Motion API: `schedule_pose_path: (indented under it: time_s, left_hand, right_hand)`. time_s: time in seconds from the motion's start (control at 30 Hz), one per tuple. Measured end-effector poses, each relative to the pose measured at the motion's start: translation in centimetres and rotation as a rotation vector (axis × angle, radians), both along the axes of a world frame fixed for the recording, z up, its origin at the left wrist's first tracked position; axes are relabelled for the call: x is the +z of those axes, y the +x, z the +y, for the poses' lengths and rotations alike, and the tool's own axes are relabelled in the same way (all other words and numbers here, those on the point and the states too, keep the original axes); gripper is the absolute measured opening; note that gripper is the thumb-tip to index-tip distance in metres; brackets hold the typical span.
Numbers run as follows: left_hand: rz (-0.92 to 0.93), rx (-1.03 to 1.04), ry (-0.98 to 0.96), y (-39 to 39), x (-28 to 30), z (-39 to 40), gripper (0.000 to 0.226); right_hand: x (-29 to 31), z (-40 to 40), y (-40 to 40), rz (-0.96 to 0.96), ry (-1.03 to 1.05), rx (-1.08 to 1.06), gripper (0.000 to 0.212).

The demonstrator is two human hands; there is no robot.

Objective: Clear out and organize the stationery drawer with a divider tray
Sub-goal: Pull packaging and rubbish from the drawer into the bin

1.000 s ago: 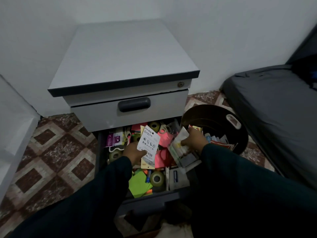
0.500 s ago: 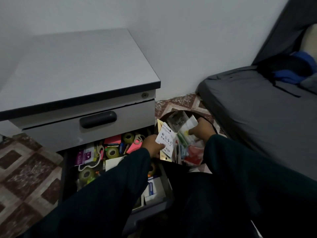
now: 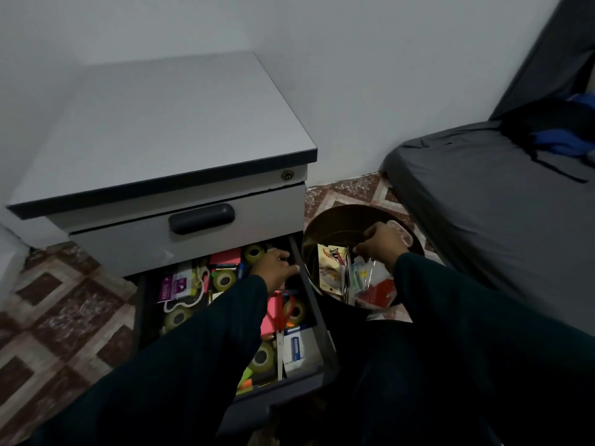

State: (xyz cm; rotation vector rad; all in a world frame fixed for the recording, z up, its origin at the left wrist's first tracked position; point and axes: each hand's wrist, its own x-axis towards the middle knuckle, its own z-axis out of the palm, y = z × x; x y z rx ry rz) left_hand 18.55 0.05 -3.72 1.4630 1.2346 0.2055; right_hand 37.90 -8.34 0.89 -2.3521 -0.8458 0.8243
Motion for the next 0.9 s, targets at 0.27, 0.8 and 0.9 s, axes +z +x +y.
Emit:
schedule_pose_path:
  time_s: [0.27,0.8,0.9]
  left_hand:
    - [0.08,0.049,0.077,-7.6,-1.5,0.7,0.049]
    - [0.561,-0.105,0.375,-18.0,-6.6,3.5,0.083]
    - [0.575,-0.149,0.353,-18.1,-7.7,4.3,0.086]
  right_hand:
    - [-1.1,2.3,-6.8,0.017,-0.002,0.171,0.031]
    - [-8.3,4.3,-13.1,-0.008,-0.278,0.632,0.04]
    - [-9.1,4.2,-13.2,-0.076,-0.374,0.76,0.053]
